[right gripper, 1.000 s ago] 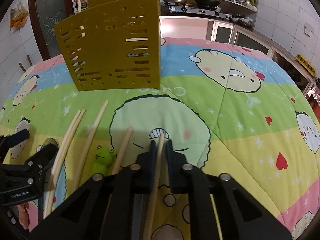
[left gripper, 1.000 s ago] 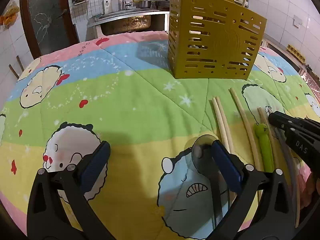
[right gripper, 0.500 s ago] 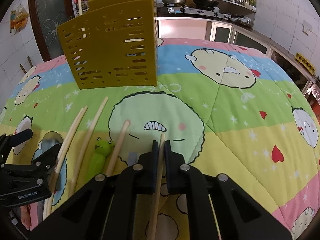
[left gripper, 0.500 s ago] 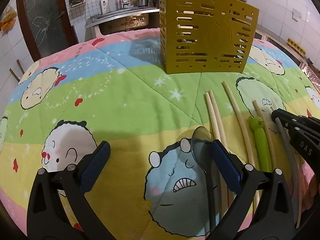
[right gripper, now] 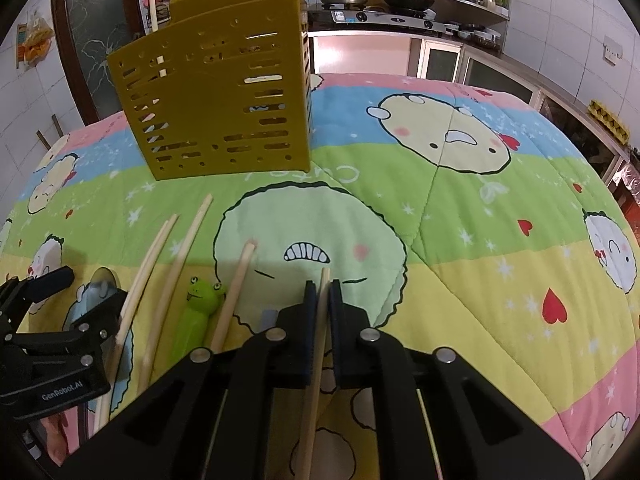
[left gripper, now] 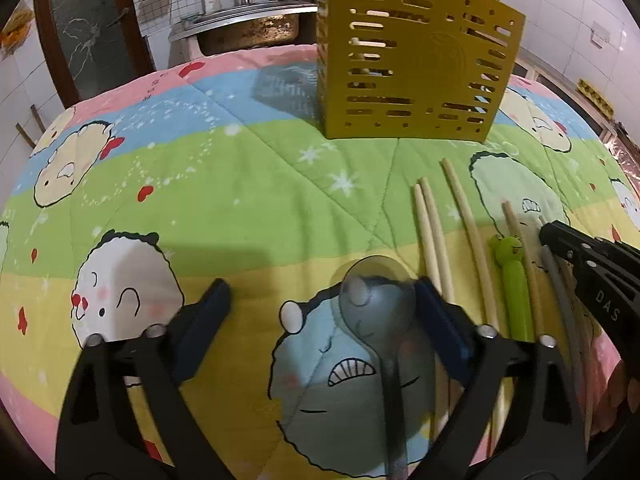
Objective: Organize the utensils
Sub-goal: 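Grasp another chopstick with the right tool while the left tool grasps the silver spoon, then lift chopstick and spoon over the yellow holder and open both tools to release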
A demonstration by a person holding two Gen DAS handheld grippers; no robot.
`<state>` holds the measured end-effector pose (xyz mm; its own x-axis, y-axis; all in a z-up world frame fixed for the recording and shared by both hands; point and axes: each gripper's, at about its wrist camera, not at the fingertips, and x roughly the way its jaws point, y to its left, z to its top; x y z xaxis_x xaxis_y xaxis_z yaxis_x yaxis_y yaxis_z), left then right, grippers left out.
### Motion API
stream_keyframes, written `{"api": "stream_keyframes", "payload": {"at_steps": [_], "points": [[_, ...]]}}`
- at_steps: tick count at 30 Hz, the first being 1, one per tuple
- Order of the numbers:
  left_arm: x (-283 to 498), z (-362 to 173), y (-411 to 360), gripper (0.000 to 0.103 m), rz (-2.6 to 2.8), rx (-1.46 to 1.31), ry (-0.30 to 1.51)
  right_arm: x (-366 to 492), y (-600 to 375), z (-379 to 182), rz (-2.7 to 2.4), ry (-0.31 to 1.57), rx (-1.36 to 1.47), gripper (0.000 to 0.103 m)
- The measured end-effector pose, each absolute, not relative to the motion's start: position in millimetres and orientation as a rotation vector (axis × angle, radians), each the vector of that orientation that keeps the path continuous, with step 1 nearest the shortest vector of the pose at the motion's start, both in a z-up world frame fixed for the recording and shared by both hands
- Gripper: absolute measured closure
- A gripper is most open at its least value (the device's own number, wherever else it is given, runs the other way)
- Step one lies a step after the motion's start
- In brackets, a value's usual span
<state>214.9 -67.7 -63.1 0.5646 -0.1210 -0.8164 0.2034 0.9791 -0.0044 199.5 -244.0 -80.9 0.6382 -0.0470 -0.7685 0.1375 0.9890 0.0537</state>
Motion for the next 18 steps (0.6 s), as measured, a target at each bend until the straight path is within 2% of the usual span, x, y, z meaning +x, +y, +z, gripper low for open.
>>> {"api": "stream_keyframes", "payload": {"at_steps": [4, 9, 18], "points": [[213.2, -58.4, -73.0, 0.048, -0.224, 0.098, 0.958, 196.9, -243.3, -76.1, -0.108, 0.856, 0.109, 0.096], [209.4, -55.0, -77.6, 0.068, -0.247, 0.112, 0.95, 191.0, -244.2, -69.7, -0.109, 0.833, 0.115, 0.096], [213.6, -40.2, -61.9, 0.068, -0.247, 0.059, 0.912, 172.7, -254.7, -39.3, -0.112, 0.736, 0.148, 0.097]]}}
